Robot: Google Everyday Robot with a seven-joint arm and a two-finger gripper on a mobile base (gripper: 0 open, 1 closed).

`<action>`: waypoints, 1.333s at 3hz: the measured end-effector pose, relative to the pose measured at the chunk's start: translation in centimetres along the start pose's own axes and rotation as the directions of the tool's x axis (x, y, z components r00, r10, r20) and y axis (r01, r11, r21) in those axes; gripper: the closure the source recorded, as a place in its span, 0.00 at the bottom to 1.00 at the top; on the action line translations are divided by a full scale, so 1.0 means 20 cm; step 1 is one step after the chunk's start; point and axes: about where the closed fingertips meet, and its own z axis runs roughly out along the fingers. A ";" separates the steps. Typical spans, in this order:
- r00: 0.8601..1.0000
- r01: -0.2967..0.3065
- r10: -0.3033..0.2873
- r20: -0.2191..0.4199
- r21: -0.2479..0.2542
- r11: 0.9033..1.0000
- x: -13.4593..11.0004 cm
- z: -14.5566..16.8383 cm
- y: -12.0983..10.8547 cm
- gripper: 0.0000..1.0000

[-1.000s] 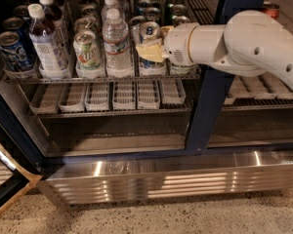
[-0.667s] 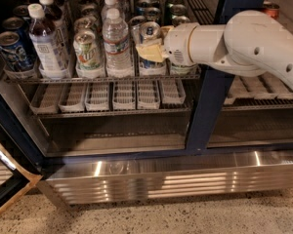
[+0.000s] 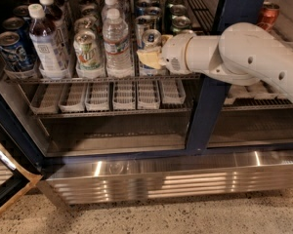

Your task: Pick redbull can from top shelf of fridge

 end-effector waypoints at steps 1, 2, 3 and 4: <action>1.000 -0.002 0.002 0.008 -0.008 1.000 -0.03 0.00 -0.02 1.00; 1.000 -0.002 0.002 0.008 -0.008 1.000 -0.02 0.01 -0.03 1.00; 1.000 0.006 -0.006 0.013 -0.006 1.000 -0.04 0.00 -0.04 1.00; 1.000 0.006 -0.006 0.013 -0.006 1.000 -0.04 0.00 -0.04 1.00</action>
Offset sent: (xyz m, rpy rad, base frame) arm 0.0897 -0.0214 0.3079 0.1408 -0.2589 0.1756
